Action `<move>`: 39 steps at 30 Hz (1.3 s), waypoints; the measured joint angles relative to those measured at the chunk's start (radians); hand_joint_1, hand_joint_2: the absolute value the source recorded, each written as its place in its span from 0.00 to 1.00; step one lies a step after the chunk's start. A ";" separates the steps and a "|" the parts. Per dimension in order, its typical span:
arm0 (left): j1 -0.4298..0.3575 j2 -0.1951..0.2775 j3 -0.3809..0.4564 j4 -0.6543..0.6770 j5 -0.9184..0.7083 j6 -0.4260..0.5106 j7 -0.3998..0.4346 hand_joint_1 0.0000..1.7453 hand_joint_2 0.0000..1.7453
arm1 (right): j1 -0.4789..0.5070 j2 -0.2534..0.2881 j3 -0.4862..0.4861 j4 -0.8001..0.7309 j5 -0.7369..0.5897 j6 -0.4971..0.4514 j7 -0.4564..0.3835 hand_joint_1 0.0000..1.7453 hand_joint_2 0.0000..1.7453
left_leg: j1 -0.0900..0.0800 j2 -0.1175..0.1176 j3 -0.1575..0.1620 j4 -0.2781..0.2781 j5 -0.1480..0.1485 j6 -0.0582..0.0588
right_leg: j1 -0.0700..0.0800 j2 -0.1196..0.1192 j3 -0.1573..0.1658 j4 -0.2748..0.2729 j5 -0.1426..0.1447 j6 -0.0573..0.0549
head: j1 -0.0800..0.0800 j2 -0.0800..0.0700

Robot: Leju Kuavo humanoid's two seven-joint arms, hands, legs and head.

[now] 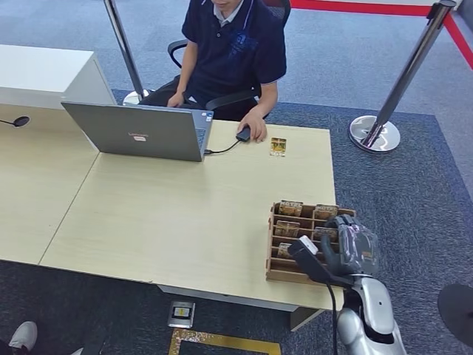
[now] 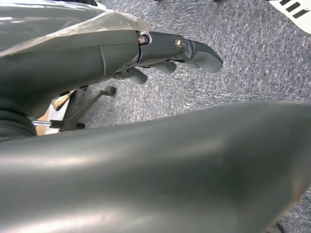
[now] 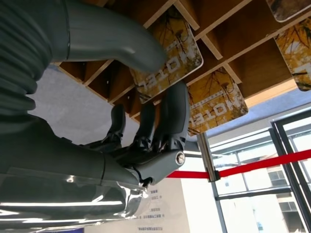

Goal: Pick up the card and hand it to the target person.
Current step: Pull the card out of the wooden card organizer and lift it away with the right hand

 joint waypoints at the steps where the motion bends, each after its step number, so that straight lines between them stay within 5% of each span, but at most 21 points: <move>1: 0.000 0.000 0.001 0.000 0.000 0.000 0.000 0.00 0.00 | 0.000 0.000 0.000 0.001 0.000 -0.001 0.000 0.67 1.00 | 0.000 0.000 0.000 0.000 0.000 0.000 | 0.000 0.000 0.000 0.000 0.000 0.000 | 0.000 0.000; 12: 0.000 0.000 0.006 0.001 -0.004 0.000 0.000 0.00 0.00 | 0.001 0.005 -0.007 0.000 0.008 0.000 0.000 0.81 1.00 | 0.000 0.000 0.001 0.000 0.000 0.000 | 0.000 0.000 0.000 0.000 0.000 0.000 | 0.000 0.000; 17: 0.000 0.000 0.006 0.001 -0.005 0.000 0.000 0.00 0.00 | 0.004 0.006 -0.008 -0.004 0.012 0.001 0.001 1.00 1.00 | 0.000 0.000 0.001 0.000 0.000 0.000 | 0.000 0.000 0.000 0.000 0.000 0.000 | 0.000 0.000; 27: 0.000 0.000 0.006 0.002 -0.006 -0.008 0.000 0.00 0.00 | 0.035 -0.002 -0.008 -0.075 0.045 0.032 -0.016 1.00 1.00 | 0.000 0.000 0.001 0.000 0.000 0.000 | 0.000 0.000 0.000 0.000 0.000 0.000 | 0.000 0.000; 39: 0.000 0.000 0.017 0.002 0.011 -0.012 -0.005 0.00 0.00 | 0.103 -0.074 0.010 -0.345 -0.025 0.128 -0.103 1.00 1.00 | 0.000 0.000 0.000 0.000 0.000 0.000 | 0.000 0.000 0.000 0.000 0.000 0.000 | 0.000 0.000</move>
